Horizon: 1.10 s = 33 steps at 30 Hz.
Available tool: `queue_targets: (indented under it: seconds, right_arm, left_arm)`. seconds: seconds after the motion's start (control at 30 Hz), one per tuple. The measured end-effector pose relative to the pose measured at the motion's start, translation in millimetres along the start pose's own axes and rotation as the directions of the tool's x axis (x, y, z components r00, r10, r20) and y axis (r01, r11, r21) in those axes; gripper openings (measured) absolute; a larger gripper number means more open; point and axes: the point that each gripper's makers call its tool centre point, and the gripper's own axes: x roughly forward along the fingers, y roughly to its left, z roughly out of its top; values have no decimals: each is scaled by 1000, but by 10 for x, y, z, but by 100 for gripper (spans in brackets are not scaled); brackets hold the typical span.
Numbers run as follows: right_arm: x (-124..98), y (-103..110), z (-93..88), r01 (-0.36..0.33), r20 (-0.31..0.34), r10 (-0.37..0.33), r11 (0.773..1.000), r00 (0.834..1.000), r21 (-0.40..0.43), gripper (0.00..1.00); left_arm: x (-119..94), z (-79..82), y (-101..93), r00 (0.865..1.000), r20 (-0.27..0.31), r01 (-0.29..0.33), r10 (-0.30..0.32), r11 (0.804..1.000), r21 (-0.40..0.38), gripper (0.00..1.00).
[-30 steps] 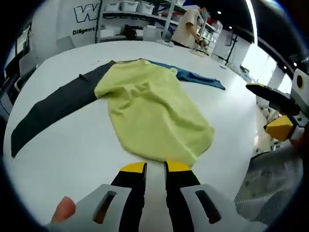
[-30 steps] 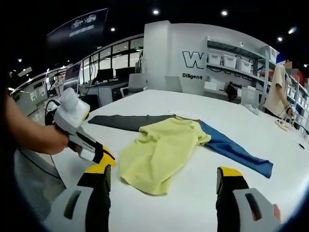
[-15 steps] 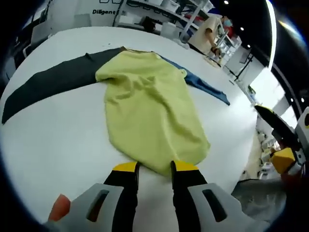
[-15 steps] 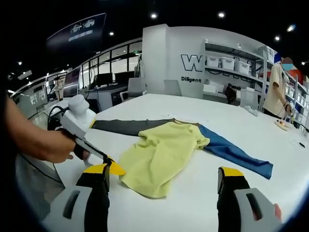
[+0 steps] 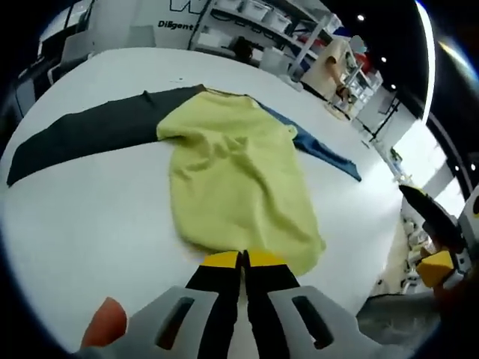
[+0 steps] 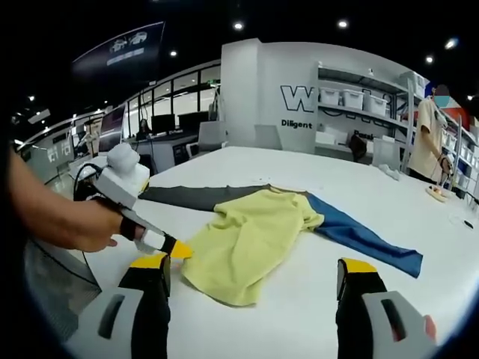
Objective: Fold the garment on the visible template until the final outline fits inside the template.
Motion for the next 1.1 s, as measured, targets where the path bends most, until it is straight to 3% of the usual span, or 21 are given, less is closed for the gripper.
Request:
queue_targets:
  seconds: [0.17, 0.3, 0.37, 0.43, 0.53, 0.6, 0.63, 0.77, 0.93, 1.1]
  right_arm:
    - [2, 9, 15, -7, 6, 7, 1000, 1000, 1, 93]
    - [1, 22, 8, -13, 1, 13, 1000, 1000, 1, 93]
    - [0, 20, 10, -14, 3, 14, 1000, 1000, 3, 93]
    - [0, 15, 6, -13, 1, 13, 1000, 1000, 5, 92]
    - [-1, 12, -2, -12, -2, 12, 1000, 1000, 8, 92]
    - [-2, 8, 0, -10, -1, 10, 1000, 1000, 10, 92]
    - [-2, 5, 0, -10, -1, 10, 1000, 1000, 11, 92]
    - [0, -17, -23, -3, -12, 3, 1000, 1000, 16, 92]
    - [4, -35, -43, 7, -23, -6, 1000, 1000, 22, 91]
    - [8, -39, -45, 9, -24, -9, 1000, 1000, 21, 91]
  left_arm:
    - [-102, 234, -53, 999, 43, 17, -18, 1000, 20, 0]
    - [-145, 534, -130, 995, 90, 29, -32, 999, 39, 0]
    - [-134, 635, -157, 994, 99, 34, -38, 998, 46, 0]
    - [-76, 883, -210, 991, 126, 34, -43, 997, 73, 0]
    - [17, 1098, -283, 989, 138, 33, -46, 995, 96, 0]
    - [47, 1162, -306, 989, 145, 26, -43, 993, 114, 0]
    - [131, 1289, -392, 988, 149, 27, -49, 989, 147, 0]
    - [349, 1485, -512, 987, 148, 28, -56, 982, 186, 0]
    - [648, 1656, -579, 989, 135, 23, -56, 971, 237, 0]
    - [945, 1683, -571, 996, 90, -3, -27, 949, 315, 0]
